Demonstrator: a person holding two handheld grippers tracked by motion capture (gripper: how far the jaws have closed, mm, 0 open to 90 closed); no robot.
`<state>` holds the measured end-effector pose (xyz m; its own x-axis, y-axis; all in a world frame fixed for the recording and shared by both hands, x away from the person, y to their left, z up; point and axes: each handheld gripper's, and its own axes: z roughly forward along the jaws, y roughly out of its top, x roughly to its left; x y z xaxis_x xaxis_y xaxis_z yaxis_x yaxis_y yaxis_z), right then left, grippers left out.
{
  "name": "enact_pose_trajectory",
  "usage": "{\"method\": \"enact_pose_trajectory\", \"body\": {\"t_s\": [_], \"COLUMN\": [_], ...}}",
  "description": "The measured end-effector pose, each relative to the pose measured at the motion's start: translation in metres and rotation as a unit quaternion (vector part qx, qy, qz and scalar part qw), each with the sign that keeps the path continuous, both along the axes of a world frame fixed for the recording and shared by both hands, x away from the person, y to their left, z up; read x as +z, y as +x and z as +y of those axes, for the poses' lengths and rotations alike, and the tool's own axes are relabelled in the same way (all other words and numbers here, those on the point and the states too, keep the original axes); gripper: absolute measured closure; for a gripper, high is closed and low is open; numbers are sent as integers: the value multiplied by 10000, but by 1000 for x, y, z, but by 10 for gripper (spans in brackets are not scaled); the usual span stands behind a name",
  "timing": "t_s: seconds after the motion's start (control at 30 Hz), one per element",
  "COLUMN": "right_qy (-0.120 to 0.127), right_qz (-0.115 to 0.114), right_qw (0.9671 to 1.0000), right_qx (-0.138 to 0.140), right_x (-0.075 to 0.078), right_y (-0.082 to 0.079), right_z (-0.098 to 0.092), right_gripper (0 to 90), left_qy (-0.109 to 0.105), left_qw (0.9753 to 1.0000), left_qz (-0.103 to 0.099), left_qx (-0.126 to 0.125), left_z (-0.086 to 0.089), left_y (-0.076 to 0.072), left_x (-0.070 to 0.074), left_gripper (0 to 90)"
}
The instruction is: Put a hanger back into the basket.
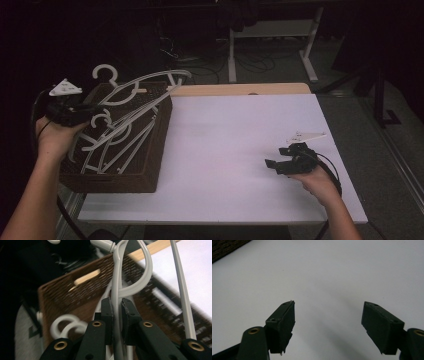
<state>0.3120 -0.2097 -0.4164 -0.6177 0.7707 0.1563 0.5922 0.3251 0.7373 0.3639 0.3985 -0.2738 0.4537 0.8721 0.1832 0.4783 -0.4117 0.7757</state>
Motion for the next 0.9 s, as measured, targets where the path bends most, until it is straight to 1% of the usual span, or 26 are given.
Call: {"method": "enact_pose_trajectory", "body": {"t_s": [0.03,0.07,0.1,0.23,0.33,0.37,0.43,0.57,0.6,0.67,0.7,0.73,0.77,0.8,0.87,0.9], "right_qy": [-5,-20,-20,-41,-65,-62,-68,-111,-116,-109,-109,-101,-101,-100,-102,-93], "right_qz": [6,2,2,9,13,19,21,28,21,20,20,14,14,-5,-10,-12], "right_qw": [10000,10000,10000,10000,10000,10000,10000,9999,9999,9999,9999,9999,9999,9999,9999,9999], "right_qx": [-26,-33,-33,-56,-64,-58,-52,-55,-52,-49,-49,-55,-55,-46,-39,-41], "right_x": [0,0,0,-1,-1,-1,-2,-2,-2,-2,-2,-1,-1,-1,0,0], "right_y": [0,1,1,1,1,1,1,1,1,1,1,1,1,1,1,1], "right_z": [-1,-1,-1,-1,0,0,0,2,1,1,1,1,1,1,1,1], "right_gripper": [261,261,261,262,262,262,262,262,263,263,263,263,263,263,263,263], "left_qy": [9,1,1,-28,4,1,60,244,263,249,249,346,346,410,418,342], "left_qw": [10000,9997,9997,9986,9978,9977,9975,9968,9966,9959,9959,9950,9950,9946,9946,9952], "left_qz": [21,59,59,124,196,224,284,370,371,459,459,555,555,630,627,629], "left_qx": [84,241,241,507,630,646,644,671,689,740,740,754,754,712,707,667], "left_z": [7,20,20,42,51,52,51,45,44,41,41,37,37,33,32,33], "left_y": [-1,-3,-3,-8,-9,-8,-6,2,4,9,9,13,13,16,16,16], "left_x": [-3,-9,-9,-19,-26,-29,-35,-44,-45,-51,-51,-57,-57,-63,-65,-67], "left_gripper": [821,821,821,822,822,821,821,821,820,819,819,818,817,814,808,771]}}
